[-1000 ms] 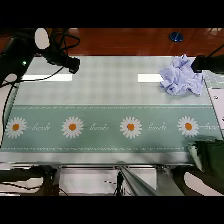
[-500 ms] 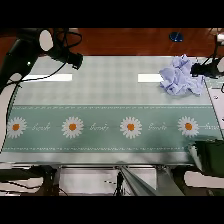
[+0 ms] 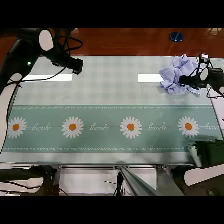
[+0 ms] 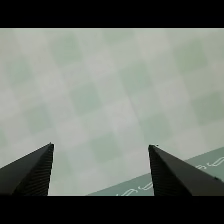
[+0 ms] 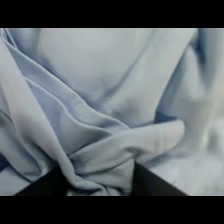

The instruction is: Fold the shirts.

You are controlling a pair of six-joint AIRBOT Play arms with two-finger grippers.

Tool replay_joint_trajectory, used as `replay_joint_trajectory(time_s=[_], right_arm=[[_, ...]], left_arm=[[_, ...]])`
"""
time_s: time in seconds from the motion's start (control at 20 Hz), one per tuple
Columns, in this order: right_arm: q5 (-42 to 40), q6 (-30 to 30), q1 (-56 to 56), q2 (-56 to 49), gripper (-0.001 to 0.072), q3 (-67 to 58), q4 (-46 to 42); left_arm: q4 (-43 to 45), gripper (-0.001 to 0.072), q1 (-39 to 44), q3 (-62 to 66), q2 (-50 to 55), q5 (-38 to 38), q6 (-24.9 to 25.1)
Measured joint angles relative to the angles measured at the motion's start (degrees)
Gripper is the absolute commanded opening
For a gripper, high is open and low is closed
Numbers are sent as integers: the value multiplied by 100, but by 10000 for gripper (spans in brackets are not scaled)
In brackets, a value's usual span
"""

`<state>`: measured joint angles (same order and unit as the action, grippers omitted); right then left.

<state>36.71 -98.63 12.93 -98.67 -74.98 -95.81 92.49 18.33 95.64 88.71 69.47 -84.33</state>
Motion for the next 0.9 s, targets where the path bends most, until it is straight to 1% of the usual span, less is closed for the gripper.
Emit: replay_joint_trajectory(time_s=[0.05,0.2,0.35,0.5,0.65,0.9], right_arm=[[-81,-7,2,-35,31,-7,26],[-177,-24,4,72,30,0,72],[-448,57,4,710,29,0,85],[-601,229,-83,1759,29,0,94],[-743,402,-330,3034,29,0,114],[-920,466,-997,5036,29,-2,153]], left_arm=[[-26,720,0,0,-2,33,0],[-66,720,0,33,-22,131,0],[-87,720,2,385,-55,369,0],[-170,720,26,1158,-122,831,0],[-313,720,90,1987,-396,1207,0],[-595,720,205,2435,-1539,1390,0]])
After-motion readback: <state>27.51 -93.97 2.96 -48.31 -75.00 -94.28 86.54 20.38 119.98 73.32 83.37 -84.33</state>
